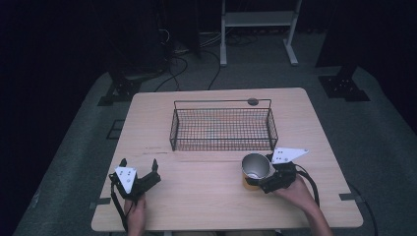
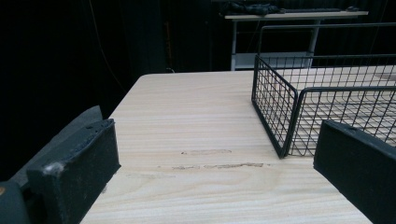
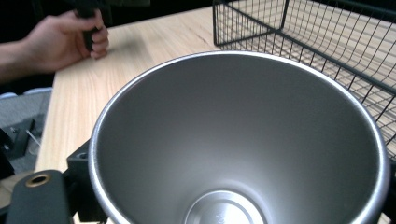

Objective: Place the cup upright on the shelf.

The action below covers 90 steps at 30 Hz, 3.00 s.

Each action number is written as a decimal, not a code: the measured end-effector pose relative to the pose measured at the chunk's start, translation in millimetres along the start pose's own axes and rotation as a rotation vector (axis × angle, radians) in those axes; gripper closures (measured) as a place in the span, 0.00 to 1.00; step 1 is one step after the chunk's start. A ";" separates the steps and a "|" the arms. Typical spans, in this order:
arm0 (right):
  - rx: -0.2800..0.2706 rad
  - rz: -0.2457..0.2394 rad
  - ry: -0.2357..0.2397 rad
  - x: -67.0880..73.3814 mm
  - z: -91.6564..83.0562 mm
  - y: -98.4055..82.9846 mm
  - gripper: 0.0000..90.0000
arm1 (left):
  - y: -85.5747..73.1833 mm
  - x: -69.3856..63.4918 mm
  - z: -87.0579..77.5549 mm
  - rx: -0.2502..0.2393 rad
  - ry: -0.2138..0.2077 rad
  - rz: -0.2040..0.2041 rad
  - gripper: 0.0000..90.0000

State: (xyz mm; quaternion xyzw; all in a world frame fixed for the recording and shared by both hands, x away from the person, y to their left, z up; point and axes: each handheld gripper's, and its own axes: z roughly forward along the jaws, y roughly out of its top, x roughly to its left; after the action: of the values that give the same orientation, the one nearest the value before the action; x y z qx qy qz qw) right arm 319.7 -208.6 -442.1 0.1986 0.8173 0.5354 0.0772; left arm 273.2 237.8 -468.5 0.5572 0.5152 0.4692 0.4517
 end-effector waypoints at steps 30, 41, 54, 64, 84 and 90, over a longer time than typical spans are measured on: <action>-0.004 -0.004 0.019 -38.4 -7.0 64.6 0.13 | 0.0 1.0 0.5 -0.001 -0.002 -0.008 0.00; 0.004 -0.004 0.031 -51.2 0.5 90.1 0.13 | 0.0 0.9 0.2 -0.001 -0.003 -0.007 0.00; 0.009 0.012 0.032 -65.4 4.1 105.7 0.13 | 0.0 0.9 0.6 -0.002 -0.003 -0.014 0.00; 0.028 -0.009 0.032 -73.8 12.6 125.7 0.13 | 0.0 0.8 0.4 -0.002 -0.004 -0.011 0.00; 0.070 -0.006 0.009 -106.7 44.2 166.5 0.13 | 0.0 1.2 0.8 -0.003 -0.004 -0.016 0.00; 0.089 0.005 0.002 -115.6 55.9 164.2 0.13 | 0.0 1.1 0.8 -0.004 -0.005 -0.014 0.00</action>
State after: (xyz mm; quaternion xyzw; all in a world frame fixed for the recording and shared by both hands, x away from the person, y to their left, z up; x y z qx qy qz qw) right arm 483.4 -151.4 -326.6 0.2035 0.8398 0.4990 0.0662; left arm 274.0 238.8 -468.6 0.5537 0.5172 0.4656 0.4573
